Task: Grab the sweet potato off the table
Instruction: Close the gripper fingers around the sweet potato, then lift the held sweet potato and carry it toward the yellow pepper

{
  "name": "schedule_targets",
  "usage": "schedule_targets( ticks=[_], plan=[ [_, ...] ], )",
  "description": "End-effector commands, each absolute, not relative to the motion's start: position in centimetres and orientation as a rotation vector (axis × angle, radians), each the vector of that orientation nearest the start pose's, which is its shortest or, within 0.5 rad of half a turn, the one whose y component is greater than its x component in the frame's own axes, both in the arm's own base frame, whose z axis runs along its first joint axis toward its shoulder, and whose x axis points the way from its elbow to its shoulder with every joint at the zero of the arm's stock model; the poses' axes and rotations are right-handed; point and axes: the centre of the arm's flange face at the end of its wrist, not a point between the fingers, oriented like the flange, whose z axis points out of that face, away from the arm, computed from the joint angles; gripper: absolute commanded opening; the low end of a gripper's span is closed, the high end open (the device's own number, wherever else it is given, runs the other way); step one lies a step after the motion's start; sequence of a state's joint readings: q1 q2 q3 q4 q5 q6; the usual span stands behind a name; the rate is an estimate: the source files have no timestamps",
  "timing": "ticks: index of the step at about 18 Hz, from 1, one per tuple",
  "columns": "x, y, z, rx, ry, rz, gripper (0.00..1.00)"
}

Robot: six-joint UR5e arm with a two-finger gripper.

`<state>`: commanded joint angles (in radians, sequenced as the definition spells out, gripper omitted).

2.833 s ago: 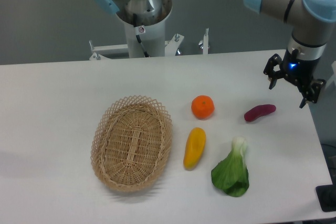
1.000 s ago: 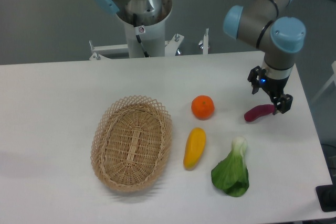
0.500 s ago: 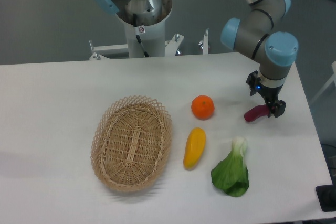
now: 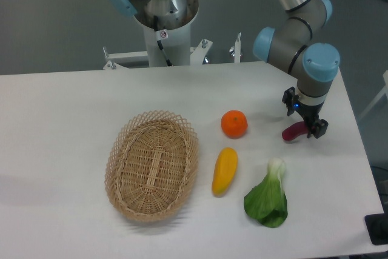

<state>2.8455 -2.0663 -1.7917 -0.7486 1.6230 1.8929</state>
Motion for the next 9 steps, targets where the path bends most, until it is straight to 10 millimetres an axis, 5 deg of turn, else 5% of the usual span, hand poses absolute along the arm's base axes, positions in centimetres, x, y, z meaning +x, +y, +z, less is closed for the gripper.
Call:
schedule_targets(
  ticks=[4,9],
  plan=[
    [-54.4,30.0,19.4,-3.043,0.964,0.178,0.2],
    [-55.2,30.2,21.3,-3.032,0.96,0.236,0.19]
  ],
)
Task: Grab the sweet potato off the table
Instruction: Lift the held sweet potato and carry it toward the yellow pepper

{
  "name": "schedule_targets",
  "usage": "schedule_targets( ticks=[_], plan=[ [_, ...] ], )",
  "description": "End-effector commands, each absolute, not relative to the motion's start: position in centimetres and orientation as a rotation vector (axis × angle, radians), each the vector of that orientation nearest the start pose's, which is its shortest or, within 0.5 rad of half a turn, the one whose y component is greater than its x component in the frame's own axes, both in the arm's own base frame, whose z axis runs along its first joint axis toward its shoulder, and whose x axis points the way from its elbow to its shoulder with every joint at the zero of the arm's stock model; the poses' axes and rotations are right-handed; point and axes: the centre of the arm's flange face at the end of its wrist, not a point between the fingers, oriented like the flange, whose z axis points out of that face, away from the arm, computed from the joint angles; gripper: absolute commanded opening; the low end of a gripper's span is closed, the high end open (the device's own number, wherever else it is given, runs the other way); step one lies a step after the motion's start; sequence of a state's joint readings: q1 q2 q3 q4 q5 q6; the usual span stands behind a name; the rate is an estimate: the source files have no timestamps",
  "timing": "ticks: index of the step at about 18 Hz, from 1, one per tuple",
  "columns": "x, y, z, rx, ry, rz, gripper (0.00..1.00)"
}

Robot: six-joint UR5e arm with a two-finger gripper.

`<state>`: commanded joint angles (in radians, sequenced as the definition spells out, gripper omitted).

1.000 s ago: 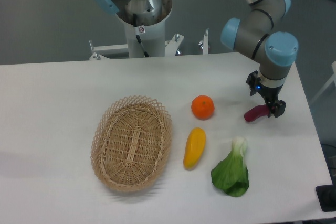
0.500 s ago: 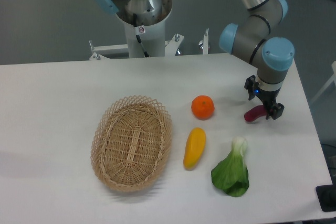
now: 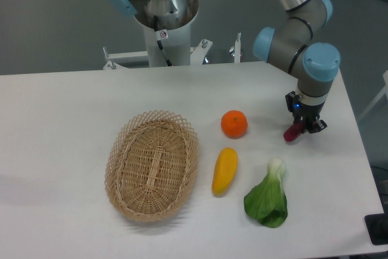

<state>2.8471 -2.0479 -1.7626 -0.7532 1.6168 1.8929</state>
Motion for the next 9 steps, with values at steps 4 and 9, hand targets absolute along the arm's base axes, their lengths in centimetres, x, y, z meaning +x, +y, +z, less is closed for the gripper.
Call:
schedule_targets(
  ticks=[4,9],
  plan=[
    [-54.4,30.8,25.2,-2.991,0.803,0.31,0.19],
    [-50.6,35.4,30.9,-2.88,0.583,0.383,0.23]
  ],
)
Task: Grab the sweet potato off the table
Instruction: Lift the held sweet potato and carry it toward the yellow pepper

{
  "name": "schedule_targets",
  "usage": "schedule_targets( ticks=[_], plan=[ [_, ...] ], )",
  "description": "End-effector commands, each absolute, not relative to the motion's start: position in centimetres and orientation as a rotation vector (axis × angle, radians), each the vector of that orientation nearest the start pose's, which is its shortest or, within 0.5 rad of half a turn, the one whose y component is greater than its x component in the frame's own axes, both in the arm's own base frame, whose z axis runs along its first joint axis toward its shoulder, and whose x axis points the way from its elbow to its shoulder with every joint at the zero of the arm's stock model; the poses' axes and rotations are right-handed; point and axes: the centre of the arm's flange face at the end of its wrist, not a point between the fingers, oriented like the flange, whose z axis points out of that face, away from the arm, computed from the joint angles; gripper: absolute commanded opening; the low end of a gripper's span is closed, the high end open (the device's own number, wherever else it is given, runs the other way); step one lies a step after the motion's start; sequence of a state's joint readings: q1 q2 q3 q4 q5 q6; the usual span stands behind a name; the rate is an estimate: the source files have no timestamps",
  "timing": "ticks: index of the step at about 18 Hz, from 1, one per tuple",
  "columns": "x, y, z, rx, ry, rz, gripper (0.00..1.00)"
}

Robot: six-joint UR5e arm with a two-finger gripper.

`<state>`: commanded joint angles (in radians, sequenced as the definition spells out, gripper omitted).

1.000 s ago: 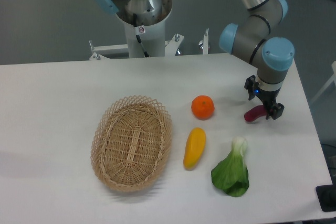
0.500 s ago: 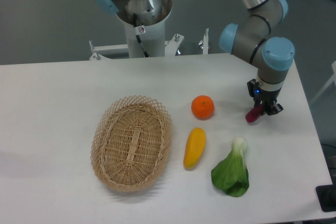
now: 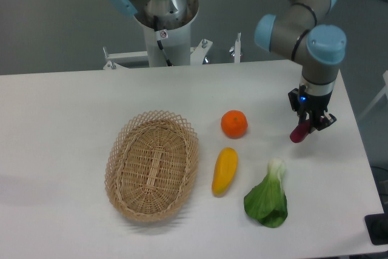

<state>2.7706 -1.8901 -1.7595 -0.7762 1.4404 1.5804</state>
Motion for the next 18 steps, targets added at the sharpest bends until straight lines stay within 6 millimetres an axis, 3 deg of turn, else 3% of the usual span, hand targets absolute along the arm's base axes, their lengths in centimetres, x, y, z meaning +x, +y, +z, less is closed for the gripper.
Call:
schedule_targets(
  ticks=[5,10,14,18],
  plan=[
    [-44.5,41.4,35.7,-2.797,0.414,0.39,0.23],
    [-40.7,44.8,37.4,-2.741,0.381,0.362,0.23],
    [-39.4,46.3,38.1,-2.722,0.334,0.348,0.22],
    [-39.1,46.5,38.1,-2.723,0.336,0.344,0.22]
  ],
)
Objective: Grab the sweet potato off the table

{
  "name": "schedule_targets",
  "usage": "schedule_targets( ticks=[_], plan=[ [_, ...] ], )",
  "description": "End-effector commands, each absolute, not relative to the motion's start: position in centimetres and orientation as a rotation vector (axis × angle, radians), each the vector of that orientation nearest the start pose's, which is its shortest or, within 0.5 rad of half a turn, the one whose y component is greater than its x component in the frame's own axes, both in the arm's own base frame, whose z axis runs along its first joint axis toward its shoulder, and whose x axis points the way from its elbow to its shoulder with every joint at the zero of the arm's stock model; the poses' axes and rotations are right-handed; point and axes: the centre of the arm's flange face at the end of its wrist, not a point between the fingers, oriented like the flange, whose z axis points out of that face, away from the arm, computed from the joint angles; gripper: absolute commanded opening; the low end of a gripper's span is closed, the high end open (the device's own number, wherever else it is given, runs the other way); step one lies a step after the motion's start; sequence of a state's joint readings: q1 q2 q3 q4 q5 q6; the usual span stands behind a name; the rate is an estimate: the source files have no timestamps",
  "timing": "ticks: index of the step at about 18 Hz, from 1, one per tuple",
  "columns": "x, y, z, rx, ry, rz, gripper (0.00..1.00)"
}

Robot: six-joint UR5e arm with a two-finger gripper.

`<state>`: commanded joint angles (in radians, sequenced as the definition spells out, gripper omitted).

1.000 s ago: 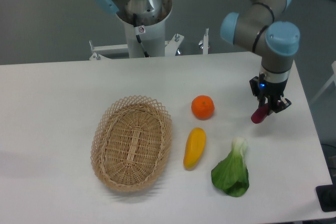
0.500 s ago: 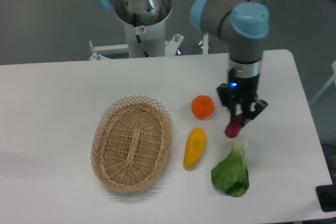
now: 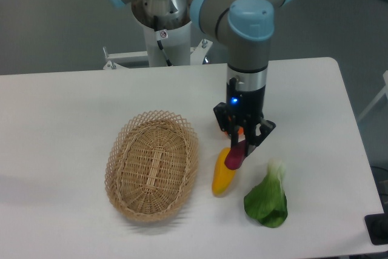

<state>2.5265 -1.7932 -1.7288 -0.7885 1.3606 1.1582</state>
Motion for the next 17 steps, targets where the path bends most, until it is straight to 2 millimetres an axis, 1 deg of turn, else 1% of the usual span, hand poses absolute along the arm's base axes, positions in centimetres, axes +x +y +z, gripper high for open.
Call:
schedule_targets(
  ticks=[5,8,9,17],
  plan=[
    [-38.94,46.91,37.9,-2.722,0.344,0.343,0.22],
    [-39.02,47.1,38.43,-2.714,0.347,0.354,0.22],
    [-39.02,47.1,38.25,-2.717,0.347,0.349,0.22],
    [-39.06,47.15,38.76,-2.71,0.331,0.356,0.22]
  ],
)
